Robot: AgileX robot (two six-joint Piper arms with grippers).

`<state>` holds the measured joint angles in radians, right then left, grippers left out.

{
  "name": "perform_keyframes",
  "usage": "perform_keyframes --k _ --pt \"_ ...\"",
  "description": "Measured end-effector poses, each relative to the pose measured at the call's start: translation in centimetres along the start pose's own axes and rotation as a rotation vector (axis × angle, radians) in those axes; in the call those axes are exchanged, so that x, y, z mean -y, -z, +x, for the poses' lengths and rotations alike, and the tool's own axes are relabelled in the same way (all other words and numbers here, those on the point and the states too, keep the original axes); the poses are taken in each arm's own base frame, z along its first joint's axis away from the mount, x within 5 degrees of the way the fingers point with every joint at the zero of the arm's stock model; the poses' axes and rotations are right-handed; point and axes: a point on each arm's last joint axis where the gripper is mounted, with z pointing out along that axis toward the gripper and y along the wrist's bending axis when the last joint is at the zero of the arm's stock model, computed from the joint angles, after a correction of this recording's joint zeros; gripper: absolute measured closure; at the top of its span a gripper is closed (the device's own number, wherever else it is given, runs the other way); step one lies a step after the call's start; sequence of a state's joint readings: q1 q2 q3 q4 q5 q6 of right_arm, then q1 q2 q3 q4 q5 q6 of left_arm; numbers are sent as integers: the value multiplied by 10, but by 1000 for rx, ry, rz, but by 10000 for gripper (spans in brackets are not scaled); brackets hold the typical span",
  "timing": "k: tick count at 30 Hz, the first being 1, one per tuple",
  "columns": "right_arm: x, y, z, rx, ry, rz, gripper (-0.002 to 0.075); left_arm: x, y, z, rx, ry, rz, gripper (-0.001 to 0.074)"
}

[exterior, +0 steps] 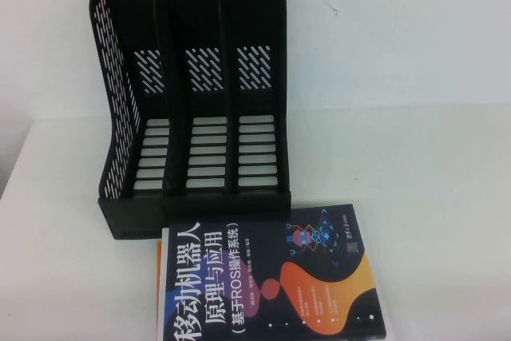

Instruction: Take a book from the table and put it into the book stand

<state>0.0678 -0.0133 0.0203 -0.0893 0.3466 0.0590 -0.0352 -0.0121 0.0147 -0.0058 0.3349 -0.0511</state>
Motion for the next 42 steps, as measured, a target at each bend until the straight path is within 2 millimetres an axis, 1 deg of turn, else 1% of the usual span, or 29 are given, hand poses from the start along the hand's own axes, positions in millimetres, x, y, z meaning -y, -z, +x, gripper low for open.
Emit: perform_keyframes --k 3,6,10,16,20,23,26,28,35,42 --pt "0 0 -1 20 2 0 729 0 0 0 4 0 0 737" --pt "0 -1 -5 80 4 -4 729 0 0 -2 22 0 1 737" --pt "-1 2 -21 253 5 -14 729 0 0 -8 99 0 5 737" --pt "-3 17 -52 637 6 -38 729 2 5 -31 370 0 19 737" --pt "-4 29 -66 841 6 -50 729 2 14 -48 571 -1 29 737" --pt "-5 36 -71 932 7 -56 729 3 19 -55 673 -6 32 737" --pt "-5 39 -73 974 9 -59 729 3 24 -60 748 -9 32 737" --pt "-5 40 -74 982 9 -59 729 3 24 -61 757 -6 32 737" --pt "-5 45 -77 1048 -7 -74 729 2 20 -56 688 18 35 737" --pt "-6 56 -83 1188 -24 -99 729 2 20 -56 685 69 52 737"
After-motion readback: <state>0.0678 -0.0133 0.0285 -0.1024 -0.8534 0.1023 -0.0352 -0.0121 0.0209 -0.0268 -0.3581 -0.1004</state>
